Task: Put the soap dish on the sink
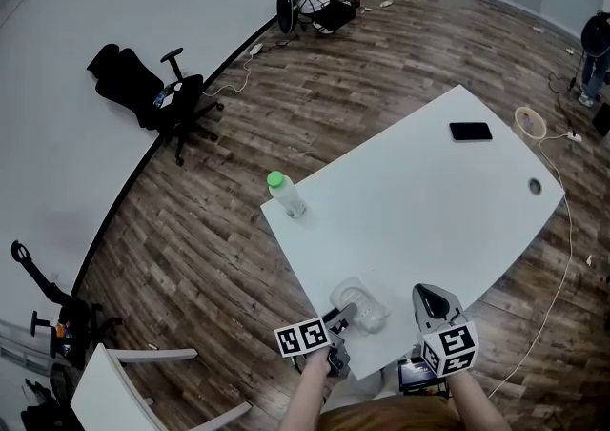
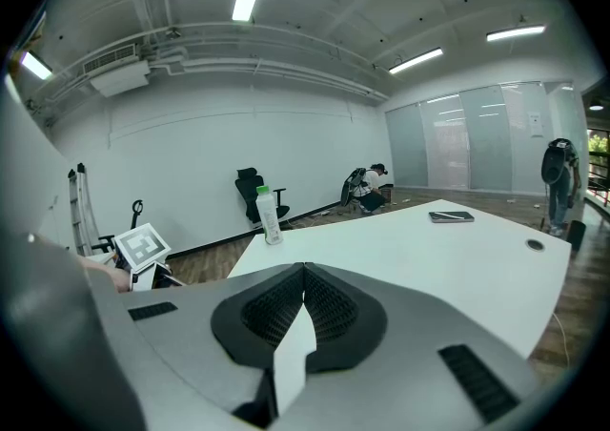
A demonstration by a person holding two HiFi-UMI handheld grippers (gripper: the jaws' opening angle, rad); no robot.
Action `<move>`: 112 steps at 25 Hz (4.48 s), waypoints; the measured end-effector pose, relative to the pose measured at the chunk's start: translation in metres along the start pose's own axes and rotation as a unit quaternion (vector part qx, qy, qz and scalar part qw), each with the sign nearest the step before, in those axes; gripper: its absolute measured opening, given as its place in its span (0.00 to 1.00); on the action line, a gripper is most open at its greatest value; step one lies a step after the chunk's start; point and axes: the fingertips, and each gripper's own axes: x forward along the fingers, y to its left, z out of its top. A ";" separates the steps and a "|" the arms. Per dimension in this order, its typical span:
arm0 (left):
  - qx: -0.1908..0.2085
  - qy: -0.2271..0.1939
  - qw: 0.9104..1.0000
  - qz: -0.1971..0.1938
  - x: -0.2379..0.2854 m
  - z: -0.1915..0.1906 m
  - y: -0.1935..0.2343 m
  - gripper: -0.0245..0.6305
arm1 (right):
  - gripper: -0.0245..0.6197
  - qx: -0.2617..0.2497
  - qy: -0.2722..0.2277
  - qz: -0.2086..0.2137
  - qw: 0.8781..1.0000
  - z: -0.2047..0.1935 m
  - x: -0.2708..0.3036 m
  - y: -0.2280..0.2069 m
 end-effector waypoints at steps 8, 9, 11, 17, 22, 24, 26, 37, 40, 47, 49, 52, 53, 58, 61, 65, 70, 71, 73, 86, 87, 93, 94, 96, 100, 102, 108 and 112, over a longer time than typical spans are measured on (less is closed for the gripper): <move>-0.003 -0.002 1.000 0.002 -0.008 -0.002 0.004 0.35 | 0.05 0.000 -0.004 0.005 1.000 0.001 -0.003 0.004; 0.000 -0.004 1.000 0.006 -0.010 -0.002 0.006 0.34 | 0.05 -0.001 -0.003 0.005 1.000 0.001 -0.003 0.004; 0.006 -0.003 1.000 0.011 -0.011 -0.002 0.008 0.34 | 0.05 -0.002 -0.003 0.004 1.000 0.001 -0.004 0.004; 0.008 0.003 1.000 0.007 -0.013 -0.007 0.010 0.34 | 0.05 0.000 -0.002 0.000 1.000 -0.002 -0.008 0.000; 0.036 0.012 0.999 0.014 -0.017 -0.009 0.012 0.27 | 0.05 -0.001 -0.004 0.003 1.000 -0.001 -0.009 0.001; 0.042 0.014 0.999 0.013 -0.018 -0.010 0.010 0.25 | 0.05 -0.002 -0.004 0.003 1.000 0.000 -0.010 0.000; 0.046 0.014 0.999 0.010 -0.019 -0.010 0.007 0.24 | 0.05 -0.003 -0.004 0.004 1.000 0.001 -0.011 0.001; 0.033 -0.030 0.999 -0.014 -0.035 -0.005 0.001 0.12 | 0.05 -0.005 -0.004 0.005 1.000 0.001 -0.012 0.001; 0.040 -0.048 0.998 -0.028 -0.038 -0.003 -0.003 0.05 | 0.05 -0.005 -0.005 0.005 1.000 0.001 -0.013 0.001; 0.071 -0.098 0.992 -0.045 -0.052 0.015 -0.011 0.05 | 0.05 -0.007 -0.008 0.003 1.000 0.003 -0.015 0.000; 0.104 -0.109 0.988 -0.033 -0.058 0.022 -0.016 0.05 | 0.05 -0.008 -0.008 0.003 1.000 0.003 -0.017 0.000; 0.169 -0.129 0.977 0.001 -0.068 0.031 -0.025 0.05 | 0.05 -0.008 -0.009 0.004 1.000 0.005 -0.020 0.001; 0.196 -0.141 0.970 0.013 -0.073 0.037 -0.031 0.05 | 0.05 -0.009 -0.011 0.005 1.000 0.006 -0.021 0.001; 0.338 -0.203 0.917 0.060 -0.094 0.064 -0.065 0.05 | 0.05 -0.014 -0.019 0.005 1.000 0.013 -0.020 0.004; 0.403 -0.238 0.880 0.085 -0.106 0.077 -0.083 0.05 | 0.05 -0.016 -0.029 0.007 0.999 0.018 -0.020 0.006; 0.439 -0.276 0.850 0.093 -0.120 0.090 -0.101 0.05 | 0.05 -0.023 -0.039 0.009 0.999 0.026 -0.022 0.008; 0.451 -0.310 0.831 0.099 -0.138 0.099 -0.115 0.05 | 0.05 -0.032 -0.052 0.007 0.998 0.037 -0.028 0.010; 0.457 -0.312 0.826 0.103 -0.140 0.100 -0.117 0.05 | 0.05 -0.034 -0.055 0.006 0.998 0.039 -0.028 0.009; 0.458 -0.319 0.823 0.103 -0.145 0.102 -0.121 0.05 | 0.05 -0.037 -0.062 0.004 0.997 0.046 -0.029 0.008; 0.436 -0.449 0.777 0.066 -0.205 0.113 -0.175 0.05 | 0.05 -0.044 -0.135 -0.003 0.990 0.101 -0.051 0.005; 0.437 -0.456 0.773 0.064 -0.208 0.113 -0.179 0.05 | 0.05 -0.044 -0.137 -0.002 0.990 0.101 -0.052 0.005; 0.462 -0.441 0.764 0.088 -0.204 0.116 -0.191 0.05 | 0.05 -0.048 -0.145 0.003 0.988 0.107 -0.054 0.008; 0.458 -0.439 0.768 0.085 -0.203 0.117 -0.191 0.05 | 0.05 -0.049 -0.146 0.003 0.988 0.108 -0.055 0.009; 0.446 -0.438 0.777 0.082 -0.202 0.118 -0.190 0.05 | 0.05 -0.044 -0.149 0.002 0.988 0.112 -0.056 0.007; 0.422 -0.419 0.800 0.079 -0.196 0.120 -0.181 0.05 | 0.05 -0.027 -0.165 -0.010 0.986 0.122 -0.060 0.003; 0.416 -0.403 0.811 0.082 -0.189 0.120 -0.177 0.05 | 0.05 -0.027 -0.169 -0.012 0.985 0.124 -0.061 0.001; 0.419 -0.399 0.811 0.086 -0.186 0.115 -0.177 0.05 | 0.05 -0.070 -0.169 -0.009 0.983 0.126 -0.063 0.007; 0.409 -0.382 0.821 0.113 -0.187 0.118 -0.166 0.05 | 0.05 -0.071 -0.170 -0.006 0.983 0.127 -0.061 0.012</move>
